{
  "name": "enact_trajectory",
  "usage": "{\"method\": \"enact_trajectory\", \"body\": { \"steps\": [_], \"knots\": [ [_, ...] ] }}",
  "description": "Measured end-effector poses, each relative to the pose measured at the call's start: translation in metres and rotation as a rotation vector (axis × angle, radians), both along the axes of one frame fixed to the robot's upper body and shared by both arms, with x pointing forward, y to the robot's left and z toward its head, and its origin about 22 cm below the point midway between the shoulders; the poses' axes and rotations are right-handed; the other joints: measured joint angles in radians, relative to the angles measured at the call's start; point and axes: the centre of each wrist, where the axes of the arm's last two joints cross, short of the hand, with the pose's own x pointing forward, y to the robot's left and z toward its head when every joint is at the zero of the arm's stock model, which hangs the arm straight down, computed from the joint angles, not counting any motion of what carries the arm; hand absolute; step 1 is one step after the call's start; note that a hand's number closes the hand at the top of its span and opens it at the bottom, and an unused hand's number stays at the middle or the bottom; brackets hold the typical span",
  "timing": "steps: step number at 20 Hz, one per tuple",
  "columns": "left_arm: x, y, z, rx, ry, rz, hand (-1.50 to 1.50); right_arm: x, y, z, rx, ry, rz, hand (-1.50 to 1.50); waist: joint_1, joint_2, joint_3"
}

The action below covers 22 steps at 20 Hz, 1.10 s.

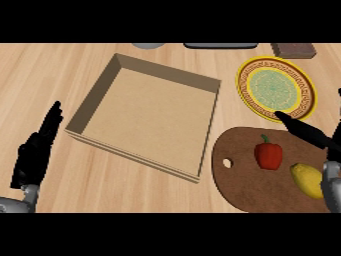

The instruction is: Pick the bell pepper from the cutting board and place it in the cardboard box

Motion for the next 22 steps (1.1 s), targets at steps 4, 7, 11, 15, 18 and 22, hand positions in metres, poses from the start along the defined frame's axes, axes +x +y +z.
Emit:
{"method": "enact_trajectory", "body": {
  "steps": [4, 7, 11, 15, 18, 22],
  "knots": [
    [-0.007, 0.003, -0.005, 0.003, 0.023, 0.004, 0.0, -0.016, -0.011, -0.008, -0.165, 0.149, 0.015, -1.5, -0.002, -0.003, -0.001],
    [-0.009, 0.005, -0.005, 0.005, 0.026, 0.007, 0.0, -0.023, -0.026, 0.004, -0.305, 0.299, 0.046, -1.5, -0.005, -0.006, -0.003],
    [-0.008, 0.007, -0.002, 0.01, 0.029, 0.009, 0.0, -0.032, -0.036, 0.023, -0.439, 0.538, 0.124, -1.5, -0.007, -0.007, -0.004],
    [-0.011, 0.006, -0.004, 0.006, 0.034, 0.003, 0.0, -0.035, -0.026, 0.043, -0.531, 0.78, 0.211, -1.5, -0.003, -0.007, -0.005],
    [-0.008, 0.003, -0.002, 0.006, 0.027, 0.001, 0.0, -0.034, -0.004, 0.058, -0.555, 0.915, 0.27, -1.5, 0.003, -0.005, -0.004],
    [-0.014, 0.002, -0.005, 0.009, 0.031, -0.006, 0.0, -0.028, 0.029, 0.072, -0.557, 1.033, 0.298, -1.5, 0.009, -0.004, -0.002]
  ]
}}
